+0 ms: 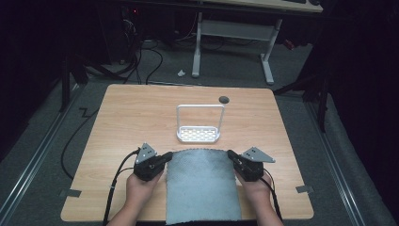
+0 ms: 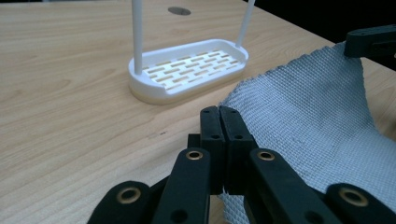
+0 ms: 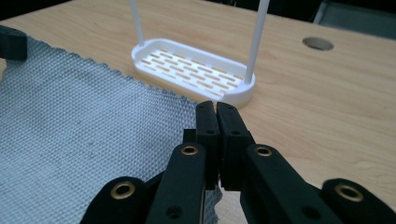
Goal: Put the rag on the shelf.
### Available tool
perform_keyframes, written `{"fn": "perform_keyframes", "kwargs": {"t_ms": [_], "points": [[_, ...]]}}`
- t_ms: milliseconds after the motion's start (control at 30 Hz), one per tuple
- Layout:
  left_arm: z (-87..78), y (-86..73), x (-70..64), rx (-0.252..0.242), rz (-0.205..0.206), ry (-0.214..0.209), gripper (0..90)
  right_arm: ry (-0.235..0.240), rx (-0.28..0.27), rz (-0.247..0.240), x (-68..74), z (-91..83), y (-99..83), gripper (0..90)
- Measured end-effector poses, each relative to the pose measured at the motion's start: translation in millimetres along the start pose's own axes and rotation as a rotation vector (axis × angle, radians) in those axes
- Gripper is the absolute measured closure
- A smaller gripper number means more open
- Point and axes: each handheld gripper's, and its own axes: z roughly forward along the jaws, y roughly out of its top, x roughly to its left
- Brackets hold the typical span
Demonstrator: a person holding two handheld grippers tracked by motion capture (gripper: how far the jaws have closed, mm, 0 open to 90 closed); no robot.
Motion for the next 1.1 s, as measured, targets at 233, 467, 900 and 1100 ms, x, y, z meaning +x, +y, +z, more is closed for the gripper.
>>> {"fn": "perform_keyframes", "kwargs": {"t_ms": [233,467,900,1100], "points": [[-6.7,4.8,-4.7,-0.029,0.024,0.008,88.8,0.003,-0.045,-0.001,0.8,-8.6,6.5,89.4],[-15.6,11.4,-6.4,-0.061,0.020,0.000,88.8,0.003,-0.079,-0.001,0.9,-15.0,11.8,89.4],[-44.2,43.5,-24.1,-0.202,0.075,-0.020,89.1,-0.007,-0.226,-0.036,9.9,-45.1,41.1,89.4],[-50.5,58.2,-25.2,-0.248,0.098,-0.005,89.3,-0.007,-0.273,-0.049,10.8,-54.1,53.5,89.4]]}}
